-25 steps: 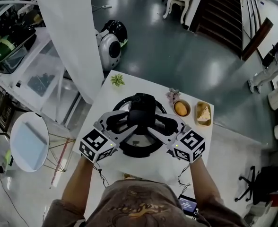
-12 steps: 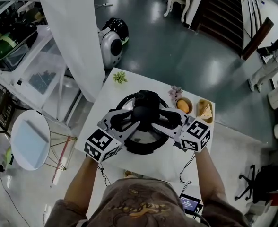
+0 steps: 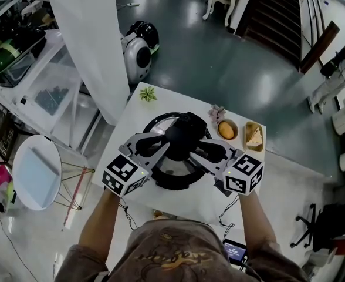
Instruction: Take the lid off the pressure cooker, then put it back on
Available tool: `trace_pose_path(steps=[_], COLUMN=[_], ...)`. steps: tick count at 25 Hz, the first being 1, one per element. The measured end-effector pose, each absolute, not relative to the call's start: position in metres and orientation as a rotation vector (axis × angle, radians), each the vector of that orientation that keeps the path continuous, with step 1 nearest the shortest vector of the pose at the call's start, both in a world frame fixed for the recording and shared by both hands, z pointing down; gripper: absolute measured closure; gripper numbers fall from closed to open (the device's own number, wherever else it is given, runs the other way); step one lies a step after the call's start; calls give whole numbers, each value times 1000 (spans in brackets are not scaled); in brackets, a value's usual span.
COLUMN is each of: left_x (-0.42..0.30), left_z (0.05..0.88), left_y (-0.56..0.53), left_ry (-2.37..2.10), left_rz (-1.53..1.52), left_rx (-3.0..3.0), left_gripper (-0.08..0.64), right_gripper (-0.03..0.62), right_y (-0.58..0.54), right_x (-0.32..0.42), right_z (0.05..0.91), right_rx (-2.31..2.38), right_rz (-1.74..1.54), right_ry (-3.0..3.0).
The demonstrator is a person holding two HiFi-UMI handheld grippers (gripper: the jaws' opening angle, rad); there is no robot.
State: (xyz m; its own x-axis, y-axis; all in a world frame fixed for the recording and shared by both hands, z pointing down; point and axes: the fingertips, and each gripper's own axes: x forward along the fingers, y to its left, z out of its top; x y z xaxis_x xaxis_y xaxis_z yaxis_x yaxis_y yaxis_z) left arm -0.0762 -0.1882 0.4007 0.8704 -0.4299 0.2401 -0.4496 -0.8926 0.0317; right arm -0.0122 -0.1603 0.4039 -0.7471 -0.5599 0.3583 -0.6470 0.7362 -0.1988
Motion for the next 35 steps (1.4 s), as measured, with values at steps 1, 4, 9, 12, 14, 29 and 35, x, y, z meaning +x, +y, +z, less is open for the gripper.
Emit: trace_pose_path(steps=[1,4,9,12,14,29,35], left_x=[-76,-76,-75,-77,-79,-74,-59], left_z=[401,401,402,403,402,397,404], left_y=[-189,-190,-188,-189,-190,-195,-192], left_ry=[-697,-700,-705,-670,-644,-336,70], left_rz=[348,342,363,404,421,426,534], left_rx=[2955,2946,2961,2987,2995,3064,3112], left_gripper=[495,495,485,471,454,349,291], right_gripper=[453,449,430,425,414,341,339], right_y=[-159,-159,-159,-159,-159,-159,-168], right_x=[-12,-13,-13,-14,-15,-20,-29], right_z=[404,405,404,403,403,418,417], right_rx=[967,994,999,1045,1066,1146,1174], right_rz=[452,432,361,328,327,324,298], right_ry=[-2663,-2650,-2636,-2631,-2626,-2562,-2500])
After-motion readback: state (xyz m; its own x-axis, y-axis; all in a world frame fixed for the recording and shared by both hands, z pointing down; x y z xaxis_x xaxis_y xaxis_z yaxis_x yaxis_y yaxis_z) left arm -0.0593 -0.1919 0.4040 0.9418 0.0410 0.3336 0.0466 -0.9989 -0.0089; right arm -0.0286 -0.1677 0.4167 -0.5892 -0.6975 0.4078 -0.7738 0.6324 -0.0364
